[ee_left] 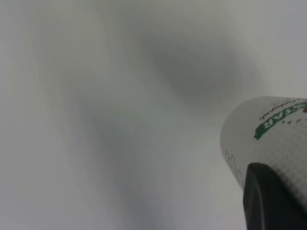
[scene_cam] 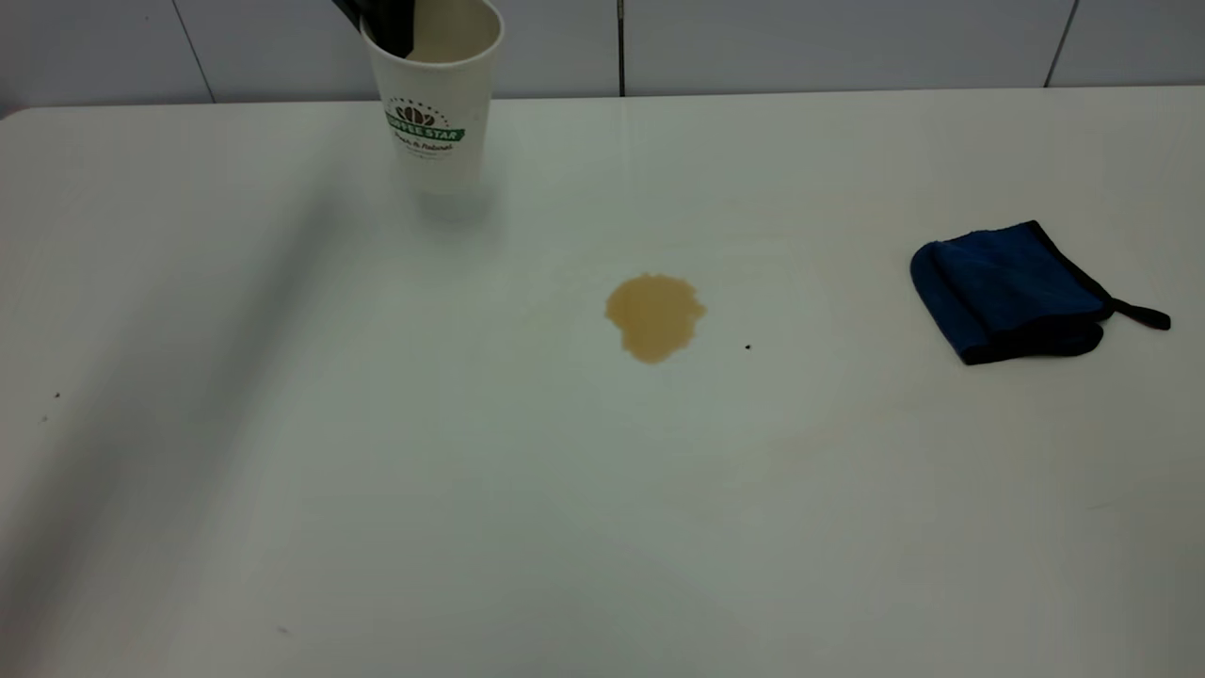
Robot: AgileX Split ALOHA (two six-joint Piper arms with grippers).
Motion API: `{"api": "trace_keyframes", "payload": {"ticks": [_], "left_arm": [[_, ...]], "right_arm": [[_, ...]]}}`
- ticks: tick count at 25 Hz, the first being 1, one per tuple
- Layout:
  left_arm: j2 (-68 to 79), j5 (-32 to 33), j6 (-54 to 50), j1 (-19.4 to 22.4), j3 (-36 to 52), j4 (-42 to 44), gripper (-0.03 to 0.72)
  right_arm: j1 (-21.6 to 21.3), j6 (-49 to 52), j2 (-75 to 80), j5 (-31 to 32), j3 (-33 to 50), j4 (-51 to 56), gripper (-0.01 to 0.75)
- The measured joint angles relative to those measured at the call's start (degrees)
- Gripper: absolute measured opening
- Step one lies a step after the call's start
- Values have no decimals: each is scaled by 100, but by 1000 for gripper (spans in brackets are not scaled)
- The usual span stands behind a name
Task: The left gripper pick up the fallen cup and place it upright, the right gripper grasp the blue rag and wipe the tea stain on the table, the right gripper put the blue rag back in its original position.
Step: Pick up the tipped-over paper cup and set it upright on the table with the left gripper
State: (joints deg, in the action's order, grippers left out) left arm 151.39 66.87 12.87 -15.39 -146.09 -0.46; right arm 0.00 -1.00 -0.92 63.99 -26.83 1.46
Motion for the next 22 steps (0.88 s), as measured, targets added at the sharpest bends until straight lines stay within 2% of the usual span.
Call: {"api": "trace_keyframes", "payload": {"ticks": [6, 16, 22], "left_arm": [[297, 0, 158, 396, 0, -571, 8], [640, -331, 203, 415, 0, -755, 20], [750, -392, 203, 415, 0, -832, 83]], "right_arm": [[0, 0, 0, 0, 0, 0, 242], [0, 0, 0, 0, 0, 0, 242], [0, 0, 0, 0, 0, 0, 242]]}}
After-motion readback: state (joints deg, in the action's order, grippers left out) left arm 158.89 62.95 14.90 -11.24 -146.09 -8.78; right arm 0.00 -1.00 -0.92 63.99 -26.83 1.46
